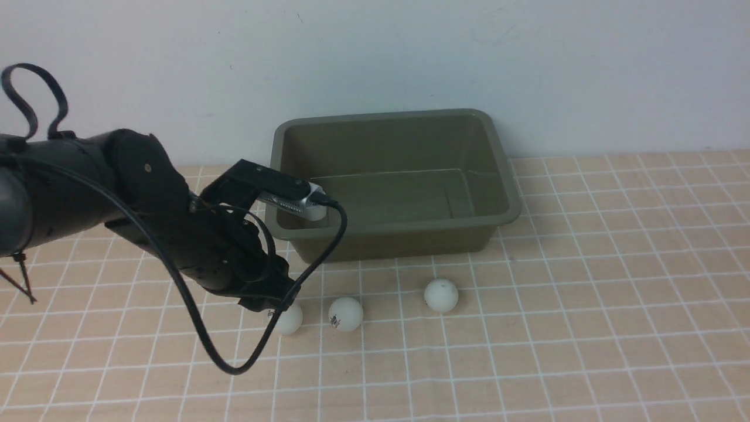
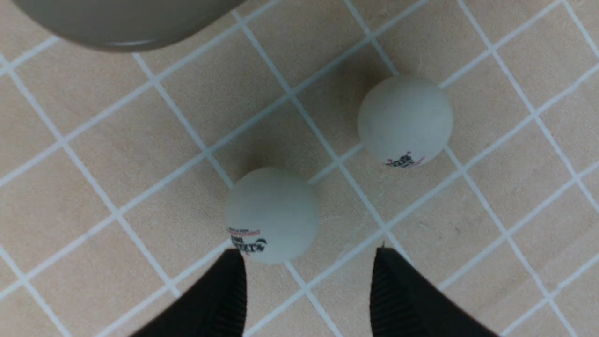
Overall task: Put the table tennis balls into the box on the light coffee tablecloth.
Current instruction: 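Reach for and grasp a ping pong ball on the table beside the basket, then drop the ball into the bin, then reach for and grasp a ping pong ball on the table beside the basket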
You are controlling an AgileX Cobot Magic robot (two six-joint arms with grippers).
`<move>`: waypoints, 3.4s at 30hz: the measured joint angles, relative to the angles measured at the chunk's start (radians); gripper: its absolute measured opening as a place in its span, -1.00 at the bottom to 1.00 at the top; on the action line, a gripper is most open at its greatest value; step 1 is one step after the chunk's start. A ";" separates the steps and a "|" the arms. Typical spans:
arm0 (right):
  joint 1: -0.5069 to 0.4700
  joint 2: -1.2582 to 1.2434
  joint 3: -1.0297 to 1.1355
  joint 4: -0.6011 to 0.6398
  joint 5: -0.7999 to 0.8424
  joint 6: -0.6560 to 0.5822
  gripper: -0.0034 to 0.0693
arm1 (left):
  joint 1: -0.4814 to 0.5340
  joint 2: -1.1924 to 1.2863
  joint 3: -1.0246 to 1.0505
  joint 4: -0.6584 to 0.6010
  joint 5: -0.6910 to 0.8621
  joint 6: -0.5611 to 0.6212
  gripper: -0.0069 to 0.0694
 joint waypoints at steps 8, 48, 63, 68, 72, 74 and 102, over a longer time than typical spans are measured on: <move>0.000 0.000 0.000 0.061 0.031 -0.063 -0.95 | -0.001 0.071 -0.012 0.024 -0.072 -0.050 -0.03; 0.000 0.000 0.000 0.089 0.043 -0.066 -0.95 | -0.044 -0.031 -0.333 0.033 0.114 0.038 -0.08; 0.000 0.000 0.000 0.092 0.122 -0.066 -0.95 | -0.044 0.327 -0.758 0.030 0.195 0.020 0.04; 0.000 0.000 0.000 0.092 0.134 -0.066 -0.95 | -0.044 0.325 -0.953 0.134 0.475 -0.163 -0.03; 0.000 0.000 0.000 0.092 0.138 -0.066 -0.95 | -0.044 0.321 -1.049 0.191 0.564 -0.235 -0.24; 0.000 0.000 0.000 0.092 0.141 -0.066 -0.95 | -0.044 0.309 -1.061 0.192 0.570 -0.259 -0.39; 0.000 0.000 0.000 0.088 0.177 -0.066 -0.95 | -0.165 -0.219 -0.056 0.013 0.257 -0.299 -1.00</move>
